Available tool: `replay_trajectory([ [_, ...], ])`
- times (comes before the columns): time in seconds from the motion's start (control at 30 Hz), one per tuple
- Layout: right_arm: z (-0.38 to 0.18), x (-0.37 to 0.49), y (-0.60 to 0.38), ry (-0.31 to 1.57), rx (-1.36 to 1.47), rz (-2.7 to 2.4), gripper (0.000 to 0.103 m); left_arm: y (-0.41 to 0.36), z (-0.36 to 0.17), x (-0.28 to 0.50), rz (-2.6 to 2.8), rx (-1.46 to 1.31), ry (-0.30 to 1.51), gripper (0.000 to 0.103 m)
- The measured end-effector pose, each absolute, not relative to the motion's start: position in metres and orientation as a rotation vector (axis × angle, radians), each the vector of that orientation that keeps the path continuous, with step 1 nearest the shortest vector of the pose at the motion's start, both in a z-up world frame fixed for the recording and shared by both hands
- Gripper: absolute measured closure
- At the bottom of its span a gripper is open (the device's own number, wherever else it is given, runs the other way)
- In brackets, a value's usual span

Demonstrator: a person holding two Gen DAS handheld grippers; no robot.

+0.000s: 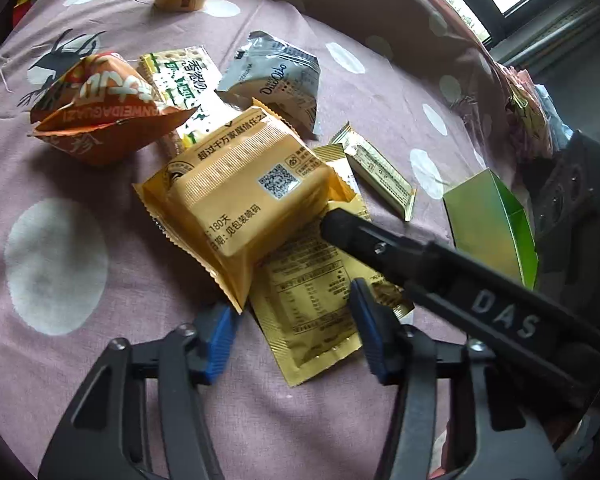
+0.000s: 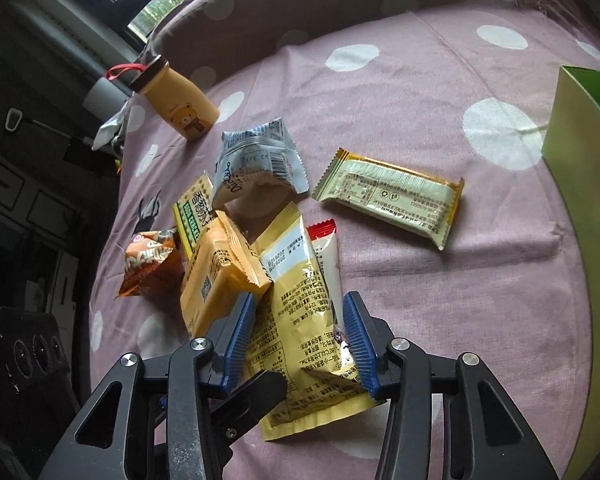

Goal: Organize snacks
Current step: 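Return the right gripper to the pile and grasp the gold foil bag, then lift the gold foil bag with the right gripper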

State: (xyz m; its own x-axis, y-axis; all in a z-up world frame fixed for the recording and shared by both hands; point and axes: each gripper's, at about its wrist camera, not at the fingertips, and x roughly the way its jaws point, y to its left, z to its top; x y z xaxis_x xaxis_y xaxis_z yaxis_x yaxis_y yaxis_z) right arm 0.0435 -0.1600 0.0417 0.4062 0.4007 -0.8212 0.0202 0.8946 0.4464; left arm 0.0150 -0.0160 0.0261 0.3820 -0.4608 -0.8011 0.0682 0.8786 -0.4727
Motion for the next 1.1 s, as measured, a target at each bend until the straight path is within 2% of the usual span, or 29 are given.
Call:
replay_trajectory([
  [0.03, 0.041, 0.044, -0.158, 1.137, 0.403, 0.234, 0.062, -0.016, 0.026, 0.015, -0.342, -0.387, 1.125, 0.061],
  [0.13, 0.042, 0.041, -0.155, 1.126, 0.364, 0.219, 0.065, -0.016, 0.027, 0.017, -0.338, -0.41, 1.117, 0.07],
  [0.33, 0.047, 0.033, -0.158, 1.114, 0.4, 0.236, 0.065, -0.023, 0.036, 0.01, -0.373, -0.384, 1.089, 0.075],
  [1.1, 0.109, -0.014, -0.179, 0.86, 0.444, 0.258, 0.065, -0.046, 0.086, -0.02, -0.508, -0.322, 0.82, 0.074],
])
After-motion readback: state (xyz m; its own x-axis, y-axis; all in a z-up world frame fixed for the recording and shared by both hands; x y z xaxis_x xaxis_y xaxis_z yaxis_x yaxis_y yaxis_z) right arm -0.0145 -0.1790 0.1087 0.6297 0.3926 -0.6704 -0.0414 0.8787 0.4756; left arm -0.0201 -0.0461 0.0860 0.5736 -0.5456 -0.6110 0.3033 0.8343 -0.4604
